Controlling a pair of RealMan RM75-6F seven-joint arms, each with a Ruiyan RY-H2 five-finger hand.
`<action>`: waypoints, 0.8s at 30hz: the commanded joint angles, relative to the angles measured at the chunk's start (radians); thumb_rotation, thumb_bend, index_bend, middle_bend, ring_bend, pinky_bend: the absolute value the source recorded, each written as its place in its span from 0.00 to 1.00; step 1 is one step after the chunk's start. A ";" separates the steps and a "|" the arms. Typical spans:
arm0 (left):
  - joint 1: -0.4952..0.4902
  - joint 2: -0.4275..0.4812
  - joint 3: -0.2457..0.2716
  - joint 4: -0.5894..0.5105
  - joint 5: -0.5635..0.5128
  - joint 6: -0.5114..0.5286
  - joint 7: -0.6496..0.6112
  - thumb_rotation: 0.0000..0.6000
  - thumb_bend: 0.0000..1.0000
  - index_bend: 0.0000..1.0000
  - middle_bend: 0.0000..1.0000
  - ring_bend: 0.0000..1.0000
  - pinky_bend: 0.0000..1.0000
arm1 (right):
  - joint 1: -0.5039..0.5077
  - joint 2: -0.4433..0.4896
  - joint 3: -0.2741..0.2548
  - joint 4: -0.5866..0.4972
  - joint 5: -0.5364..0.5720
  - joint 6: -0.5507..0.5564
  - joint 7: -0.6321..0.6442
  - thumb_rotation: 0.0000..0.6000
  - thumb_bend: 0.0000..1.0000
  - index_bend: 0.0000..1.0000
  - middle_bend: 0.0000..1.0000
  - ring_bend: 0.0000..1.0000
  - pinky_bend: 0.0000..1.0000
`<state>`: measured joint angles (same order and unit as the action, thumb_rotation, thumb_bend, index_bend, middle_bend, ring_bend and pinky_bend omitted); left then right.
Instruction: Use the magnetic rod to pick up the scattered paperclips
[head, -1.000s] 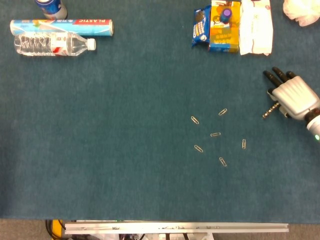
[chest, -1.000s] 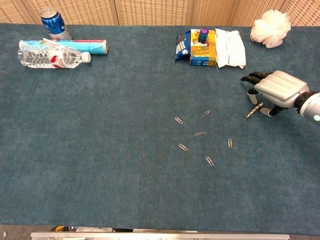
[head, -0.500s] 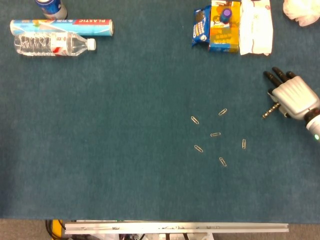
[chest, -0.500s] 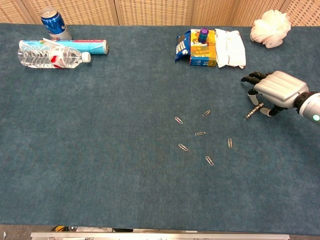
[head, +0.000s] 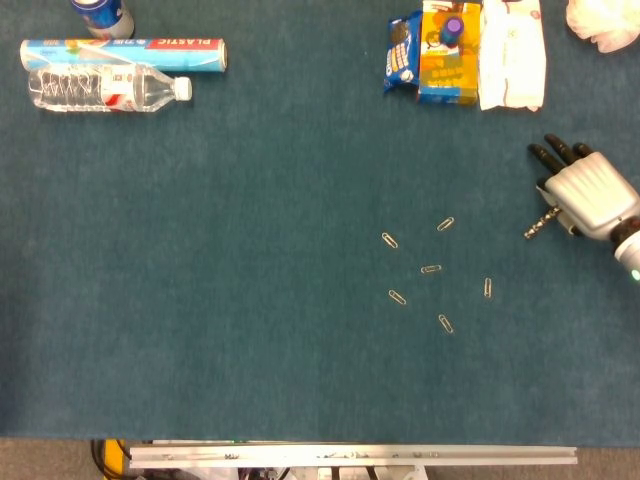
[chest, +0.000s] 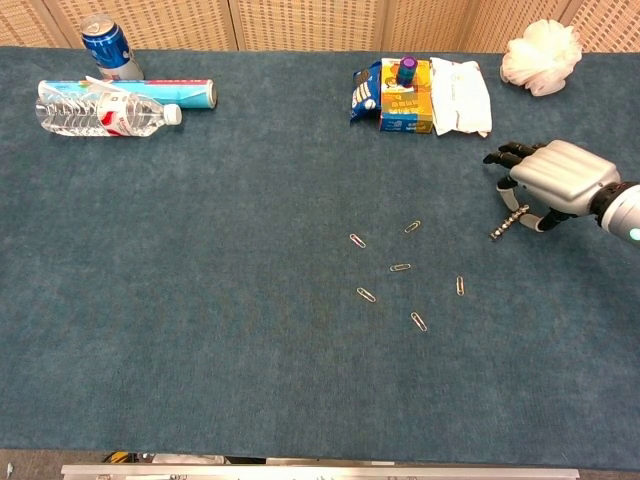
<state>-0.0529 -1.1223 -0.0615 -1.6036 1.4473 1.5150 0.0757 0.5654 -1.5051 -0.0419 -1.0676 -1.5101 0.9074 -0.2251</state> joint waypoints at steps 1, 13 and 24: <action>0.000 0.000 0.000 0.000 0.000 0.000 -0.001 1.00 0.01 0.43 0.44 0.26 0.45 | -0.003 0.024 -0.001 -0.035 -0.006 0.014 -0.008 1.00 0.32 0.58 0.12 0.00 0.25; 0.004 0.003 0.001 -0.001 0.004 0.007 -0.007 1.00 0.01 0.43 0.44 0.26 0.45 | -0.021 0.145 0.000 -0.227 -0.021 0.079 -0.091 1.00 0.32 0.58 0.12 0.00 0.25; 0.010 0.009 0.003 -0.002 0.016 0.020 -0.017 1.00 0.01 0.43 0.44 0.26 0.45 | -0.026 0.220 0.001 -0.370 -0.037 0.108 -0.179 1.00 0.32 0.58 0.12 0.00 0.25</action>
<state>-0.0435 -1.1136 -0.0588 -1.6053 1.4624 1.5350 0.0596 0.5402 -1.2972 -0.0414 -1.4190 -1.5416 1.0088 -0.3887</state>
